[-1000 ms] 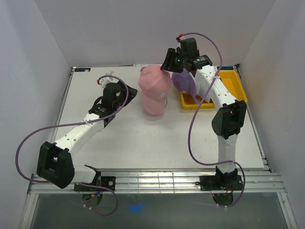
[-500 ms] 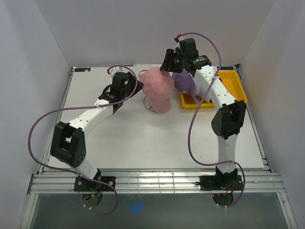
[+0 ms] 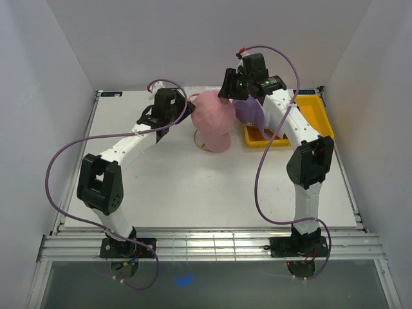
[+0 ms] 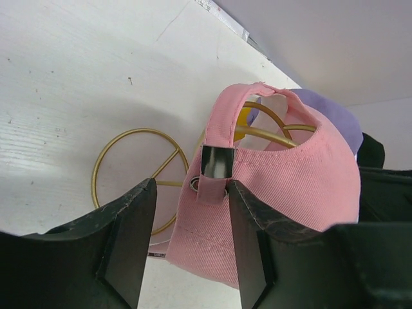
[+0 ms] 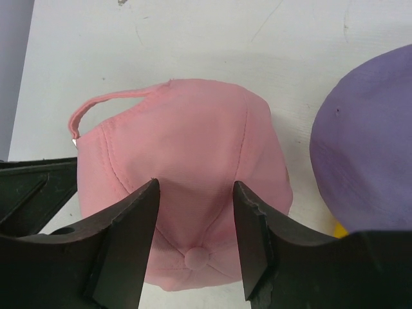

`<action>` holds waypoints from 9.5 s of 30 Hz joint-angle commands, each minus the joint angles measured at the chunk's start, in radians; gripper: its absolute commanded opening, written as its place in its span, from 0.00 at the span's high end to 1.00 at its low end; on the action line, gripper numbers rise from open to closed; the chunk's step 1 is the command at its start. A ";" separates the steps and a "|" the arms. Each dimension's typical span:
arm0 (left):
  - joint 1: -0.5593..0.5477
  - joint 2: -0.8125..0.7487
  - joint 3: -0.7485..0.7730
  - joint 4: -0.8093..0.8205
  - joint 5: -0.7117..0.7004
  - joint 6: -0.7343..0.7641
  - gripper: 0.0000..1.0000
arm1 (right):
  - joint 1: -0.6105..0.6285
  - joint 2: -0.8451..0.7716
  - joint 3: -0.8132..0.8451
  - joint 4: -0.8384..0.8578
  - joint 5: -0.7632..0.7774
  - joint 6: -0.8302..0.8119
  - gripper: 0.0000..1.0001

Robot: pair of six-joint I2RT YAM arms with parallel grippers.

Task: Stack the hats

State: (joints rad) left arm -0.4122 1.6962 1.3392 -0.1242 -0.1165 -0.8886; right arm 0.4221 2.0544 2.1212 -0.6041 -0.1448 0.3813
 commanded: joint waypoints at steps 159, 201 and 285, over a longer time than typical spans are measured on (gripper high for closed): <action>0.170 -0.362 -0.107 -0.157 0.557 0.208 0.37 | -0.465 -0.286 -0.205 -0.215 0.237 -0.147 0.28; 0.170 -0.326 -0.106 -0.163 0.563 0.223 0.36 | -0.479 -0.249 -0.463 -0.100 0.281 -0.197 0.64; 0.197 -0.261 0.078 0.168 0.738 -0.128 0.26 | -0.132 -0.510 -0.533 1.116 -0.322 1.157 0.92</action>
State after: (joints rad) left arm -0.2352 1.4273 1.3804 -0.0616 0.5793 -0.9249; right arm 0.2733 1.5669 1.5669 0.2569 -0.4698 1.4025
